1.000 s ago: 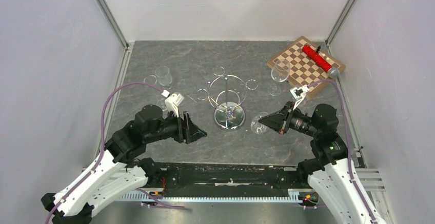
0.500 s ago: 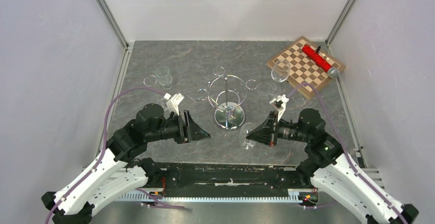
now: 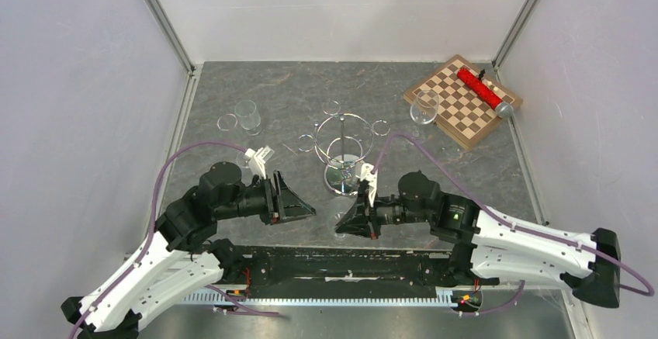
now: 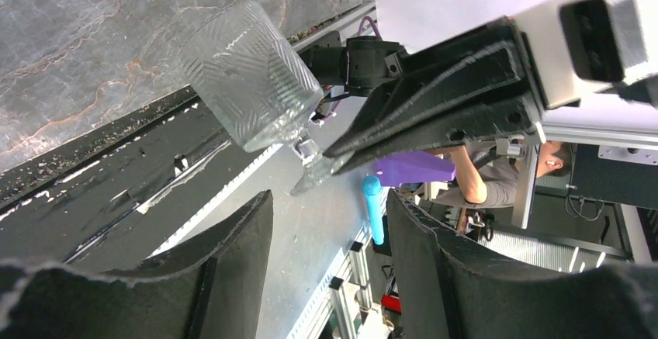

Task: Take the wine glass off the wine glass rack

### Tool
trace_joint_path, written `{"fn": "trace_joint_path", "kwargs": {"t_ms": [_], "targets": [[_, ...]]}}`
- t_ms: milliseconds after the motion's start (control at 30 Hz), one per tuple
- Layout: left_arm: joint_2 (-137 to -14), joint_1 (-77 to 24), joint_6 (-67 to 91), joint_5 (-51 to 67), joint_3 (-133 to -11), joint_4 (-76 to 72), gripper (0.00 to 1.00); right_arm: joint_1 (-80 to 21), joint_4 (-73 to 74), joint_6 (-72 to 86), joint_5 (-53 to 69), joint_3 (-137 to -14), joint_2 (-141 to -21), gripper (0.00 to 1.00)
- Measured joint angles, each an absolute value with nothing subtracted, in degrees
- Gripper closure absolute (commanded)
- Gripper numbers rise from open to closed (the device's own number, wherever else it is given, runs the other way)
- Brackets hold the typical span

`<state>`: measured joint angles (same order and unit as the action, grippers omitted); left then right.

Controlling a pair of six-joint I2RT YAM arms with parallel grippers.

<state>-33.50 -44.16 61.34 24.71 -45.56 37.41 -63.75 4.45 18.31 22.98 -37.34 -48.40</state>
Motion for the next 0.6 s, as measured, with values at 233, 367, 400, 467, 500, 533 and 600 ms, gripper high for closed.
{"fn": "trace_joint_path", "kwargs": {"t_ms": [233, 367, 400, 467, 500, 533, 600], "targets": [[-31.68, -44.16, 61.67, 25.71, -45.47, 38.85, 0.38, -68.86, 1.06, 13.04, 19.59, -43.55, -55.55, 1.0], [-30.68, -44.16, 62.08, 25.69, -45.47, 40.14, 0.38, -70.78, 1.69, 9.93, 17.61, -45.67, -57.82, 1.0], [-30.52, -44.16, 62.37, 25.69, -45.45, 40.49, 0.38, -71.31, 2.15, 8.99, 17.12, -46.44, -58.3, 1.0], [-30.02, -44.16, 63.86, 25.8, -45.06, 40.42, 0.38, -72.62, 2.66, 6.79, 16.03, -48.12, -59.16, 1.0], [-29.67, -44.16, 64.79, 25.89, -44.66, 40.25, 0.38, -73.19, 2.7, 5.85, 15.53, -48.8, -59.42, 1.0], [-29.43, -44.16, 65.6, 25.98, -44.29, 40.21, 0.38, -73.69, 2.7, 4.82, 15.14, -49.41, -59.64, 1.0], [-29.23, -44.16, 66.92, 26.11, -43.81, 40.21, 0.38, -74.61, 2.74, 2.72, 14.46, -50.76, -60.31, 1.0]]}}
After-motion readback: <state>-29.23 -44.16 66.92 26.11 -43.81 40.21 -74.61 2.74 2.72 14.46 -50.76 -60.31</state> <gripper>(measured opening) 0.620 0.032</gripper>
